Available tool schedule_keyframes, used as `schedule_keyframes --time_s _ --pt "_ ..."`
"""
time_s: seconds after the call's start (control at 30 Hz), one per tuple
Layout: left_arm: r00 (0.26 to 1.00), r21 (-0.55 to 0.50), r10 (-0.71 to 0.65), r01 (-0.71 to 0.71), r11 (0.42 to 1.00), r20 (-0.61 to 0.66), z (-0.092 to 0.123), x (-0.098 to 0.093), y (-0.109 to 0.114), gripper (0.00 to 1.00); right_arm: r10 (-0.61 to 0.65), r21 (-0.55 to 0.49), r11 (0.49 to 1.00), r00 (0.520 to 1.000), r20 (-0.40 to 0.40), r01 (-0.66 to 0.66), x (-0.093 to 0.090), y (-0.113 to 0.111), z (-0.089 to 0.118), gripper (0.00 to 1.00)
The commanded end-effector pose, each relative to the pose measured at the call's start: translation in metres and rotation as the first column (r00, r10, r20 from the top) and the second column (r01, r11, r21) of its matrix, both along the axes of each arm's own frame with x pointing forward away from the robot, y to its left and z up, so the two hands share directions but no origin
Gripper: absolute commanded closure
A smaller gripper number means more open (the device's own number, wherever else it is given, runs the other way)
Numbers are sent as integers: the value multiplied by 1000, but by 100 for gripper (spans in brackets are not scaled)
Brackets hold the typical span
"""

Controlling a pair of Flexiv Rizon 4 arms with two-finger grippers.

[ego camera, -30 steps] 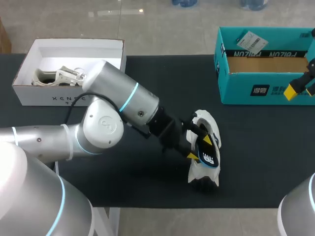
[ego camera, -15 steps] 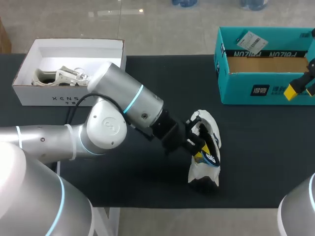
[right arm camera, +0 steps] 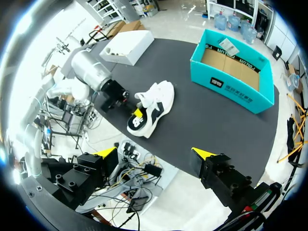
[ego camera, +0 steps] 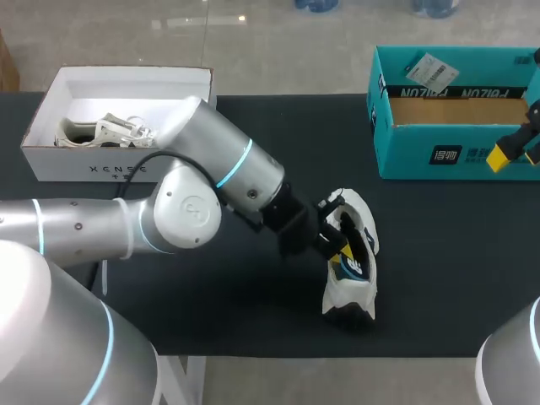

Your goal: Take the shoe out of the shoebox, open the shoe tongue, remove and reinsert the insole, then place the shoe into the shoebox

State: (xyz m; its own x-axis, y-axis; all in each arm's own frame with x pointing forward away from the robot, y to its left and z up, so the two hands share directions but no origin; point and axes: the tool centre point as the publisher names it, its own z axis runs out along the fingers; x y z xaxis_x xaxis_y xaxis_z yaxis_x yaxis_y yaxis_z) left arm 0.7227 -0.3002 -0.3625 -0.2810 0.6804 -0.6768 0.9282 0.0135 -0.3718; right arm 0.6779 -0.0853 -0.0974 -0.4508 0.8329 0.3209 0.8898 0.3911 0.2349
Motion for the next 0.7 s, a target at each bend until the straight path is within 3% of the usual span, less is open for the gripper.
schedule_keyframes --time_s 0.03,0.17,0.33,0.37,0.4,0.43,0.7 --pt "1000 12 1 0 1000 -12 -15 -3 -3 100 1 -3 1000 1000 -6 -1 3 1 0 0" --pt "1000 23 -1 1 1000 -19 -20 -5 1 100 1 -3 1000 1000 -6 -1 3 1 0 0" --pt "1000 18 7 -7 1000 -14 -11 -1 5 100 1 -3 1000 1000 -6 -1 3 1 0 0" --pt "1000 13 13 -13 1000 -11 -8 0 5 73 1 -3 1000 1000 -6 -1 3 1 0 0" --pt "1000 9 17 -17 1000 -10 -4 2 5 33 1 -3 1000 1000 -6 -1 3 1 0 0" --pt "1000 4 22 -22 1000 -9 -3 2 5 3 1 -3 1000 1000 -6 -1 3 1 0 0" --pt "1000 -45 5 -5 999 20 26 0 3 0 1 -3 1000 1000 -6 -1 3 1 0 0"
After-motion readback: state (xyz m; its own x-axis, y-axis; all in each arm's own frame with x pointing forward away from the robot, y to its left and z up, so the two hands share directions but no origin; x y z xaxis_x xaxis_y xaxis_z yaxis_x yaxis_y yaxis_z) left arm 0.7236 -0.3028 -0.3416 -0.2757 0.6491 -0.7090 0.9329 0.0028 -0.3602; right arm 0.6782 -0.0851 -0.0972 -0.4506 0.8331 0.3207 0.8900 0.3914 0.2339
